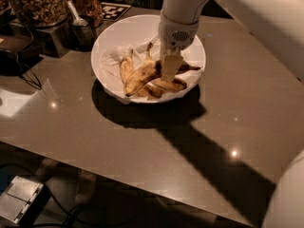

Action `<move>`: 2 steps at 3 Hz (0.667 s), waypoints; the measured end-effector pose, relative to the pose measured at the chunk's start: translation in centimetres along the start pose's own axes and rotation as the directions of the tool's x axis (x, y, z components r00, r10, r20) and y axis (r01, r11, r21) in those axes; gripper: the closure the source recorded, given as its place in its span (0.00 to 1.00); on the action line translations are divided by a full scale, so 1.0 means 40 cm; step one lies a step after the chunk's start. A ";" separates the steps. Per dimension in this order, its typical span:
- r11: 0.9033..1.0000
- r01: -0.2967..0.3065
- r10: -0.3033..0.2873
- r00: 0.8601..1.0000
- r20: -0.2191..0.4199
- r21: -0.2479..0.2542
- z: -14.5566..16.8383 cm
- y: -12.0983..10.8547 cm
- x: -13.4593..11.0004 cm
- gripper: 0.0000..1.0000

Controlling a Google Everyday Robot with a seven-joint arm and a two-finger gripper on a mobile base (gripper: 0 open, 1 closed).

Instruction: Pick banana from white bowl

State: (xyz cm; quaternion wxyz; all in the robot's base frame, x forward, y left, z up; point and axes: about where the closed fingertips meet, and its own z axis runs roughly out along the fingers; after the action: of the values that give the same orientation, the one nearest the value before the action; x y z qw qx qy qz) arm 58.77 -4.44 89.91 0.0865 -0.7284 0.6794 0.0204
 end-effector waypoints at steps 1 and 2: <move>1.000 0.021 -0.022 0.995 0.095 0.016 -0.056 0.034 0.005 1.00; 0.998 0.042 -0.047 0.989 0.142 0.038 -0.110 0.086 0.007 1.00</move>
Offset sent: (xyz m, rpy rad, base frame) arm -0.0763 -0.0248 0.0659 0.1876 -0.0350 0.0885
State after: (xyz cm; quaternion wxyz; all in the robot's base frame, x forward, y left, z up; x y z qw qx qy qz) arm 55.00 -5.61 93.85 0.1479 -0.7385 0.6552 0.0589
